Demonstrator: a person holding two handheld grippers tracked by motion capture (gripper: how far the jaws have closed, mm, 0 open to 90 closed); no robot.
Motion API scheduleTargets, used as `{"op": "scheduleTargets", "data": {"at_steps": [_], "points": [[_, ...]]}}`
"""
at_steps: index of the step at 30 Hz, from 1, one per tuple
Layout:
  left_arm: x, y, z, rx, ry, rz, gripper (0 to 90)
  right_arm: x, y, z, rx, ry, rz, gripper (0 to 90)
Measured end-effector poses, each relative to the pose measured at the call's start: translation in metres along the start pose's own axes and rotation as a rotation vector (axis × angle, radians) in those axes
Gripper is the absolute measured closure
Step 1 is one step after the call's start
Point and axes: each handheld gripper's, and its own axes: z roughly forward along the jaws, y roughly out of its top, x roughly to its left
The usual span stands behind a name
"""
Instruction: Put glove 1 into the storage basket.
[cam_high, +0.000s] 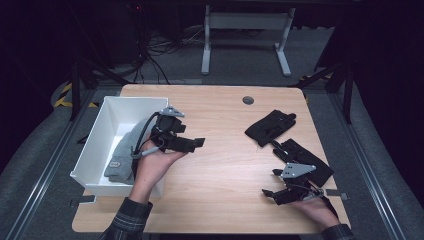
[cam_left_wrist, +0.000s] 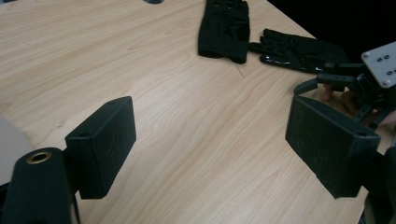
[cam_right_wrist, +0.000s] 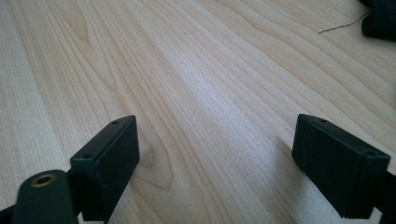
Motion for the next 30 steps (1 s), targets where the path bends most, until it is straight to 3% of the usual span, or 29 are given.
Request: {"op": "scheduleTargets", "data": {"at_steps": [7, 12, 16, 20, 25, 30], "points": [[-0.015, -0.009, 0.023, 0.019, -0.015, 0.039, 18.2, 0.0, 0.0, 0.0, 0.0, 0.0, 0.0, 15.3], [-0.027, -0.023, 0.051, 0.078, -0.004, 0.09, 18.1, 0.0, 0.0, 0.0, 0.001, 0.001, -0.001, 15.1], [-0.031, -0.036, 0.068, 0.104, -0.002, 0.107, 17.9, 0.0, 0.0, 0.0, 0.001, 0.003, -0.003, 14.6], [-0.031, -0.053, 0.084, 0.142, 0.007, 0.139, 16.8, 0.0, 0.0, 0.0, 0.001, 0.002, -0.003, 14.4], [-0.025, -0.074, 0.097, 0.16, 0.019, 0.144, 15.3, 0.0, 0.0, 0.001, 0.005, -0.006, 0.0, 13.0], [-0.02, -0.096, 0.114, 0.21, 0.063, 0.173, 10.9, 0.0, 0.001, 0.001, 0.007, -0.011, 0.0, 12.8]]}}
